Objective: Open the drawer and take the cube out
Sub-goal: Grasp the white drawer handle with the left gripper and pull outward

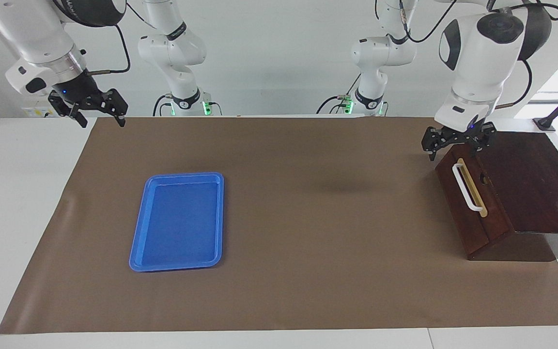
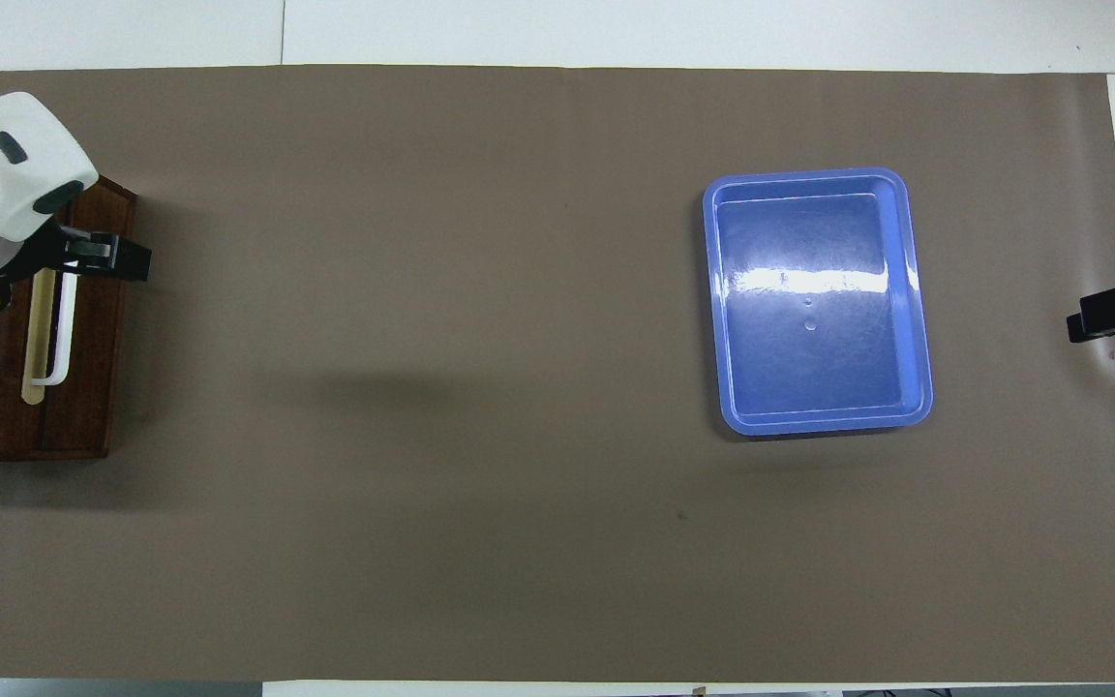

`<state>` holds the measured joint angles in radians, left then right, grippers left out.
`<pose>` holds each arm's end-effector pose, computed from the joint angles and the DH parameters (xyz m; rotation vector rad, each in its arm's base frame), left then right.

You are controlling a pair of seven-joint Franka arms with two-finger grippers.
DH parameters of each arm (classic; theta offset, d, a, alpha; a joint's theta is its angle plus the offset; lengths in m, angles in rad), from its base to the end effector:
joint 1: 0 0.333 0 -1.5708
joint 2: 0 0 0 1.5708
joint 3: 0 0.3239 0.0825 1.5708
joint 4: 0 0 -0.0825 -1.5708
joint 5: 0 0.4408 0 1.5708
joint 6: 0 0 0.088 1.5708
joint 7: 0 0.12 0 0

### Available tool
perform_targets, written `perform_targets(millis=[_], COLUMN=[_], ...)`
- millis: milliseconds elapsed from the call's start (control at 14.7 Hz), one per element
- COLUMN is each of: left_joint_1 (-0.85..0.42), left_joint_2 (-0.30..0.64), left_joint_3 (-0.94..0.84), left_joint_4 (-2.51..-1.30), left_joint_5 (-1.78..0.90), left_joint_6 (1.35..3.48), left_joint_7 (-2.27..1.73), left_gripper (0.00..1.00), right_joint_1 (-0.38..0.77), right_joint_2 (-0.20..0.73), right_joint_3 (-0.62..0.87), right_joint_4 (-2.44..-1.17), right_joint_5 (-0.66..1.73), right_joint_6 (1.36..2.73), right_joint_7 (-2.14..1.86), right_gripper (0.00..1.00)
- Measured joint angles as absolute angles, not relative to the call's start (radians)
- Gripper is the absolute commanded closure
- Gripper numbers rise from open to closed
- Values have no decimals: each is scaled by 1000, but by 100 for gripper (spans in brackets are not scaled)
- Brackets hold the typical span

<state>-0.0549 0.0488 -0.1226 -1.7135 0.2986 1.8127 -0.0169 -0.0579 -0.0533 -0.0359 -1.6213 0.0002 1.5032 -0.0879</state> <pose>0.6364 -0.0843 0.5384 -2.8420 0.3209 -0.1124 0.5831 -0.0554 0.6191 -3.1320 0.0091 0.1008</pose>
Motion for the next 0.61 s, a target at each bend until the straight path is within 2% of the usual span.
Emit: perform_targets(millis=[272, 611], left_joint_1=[-63, 2], left_joint_2=[125, 170], left_joint_3=[-119, -100], left_joint_4=[-1823, -1914], left_joint_5=[483, 521], left_joint_6=[1981, 2153], left_joint_7=[-19, -19], left_gripper=[0, 0], right_joint_1=[-58, -58], right_joint_2=[-53, -53], right_joint_3=[-36, -36], right_joint_4=[-1622, -1622], right_joint_5=[0, 0], right_joint_6=[1503, 1503], right_joint_7=[-88, -88], right_gripper=[0, 0])
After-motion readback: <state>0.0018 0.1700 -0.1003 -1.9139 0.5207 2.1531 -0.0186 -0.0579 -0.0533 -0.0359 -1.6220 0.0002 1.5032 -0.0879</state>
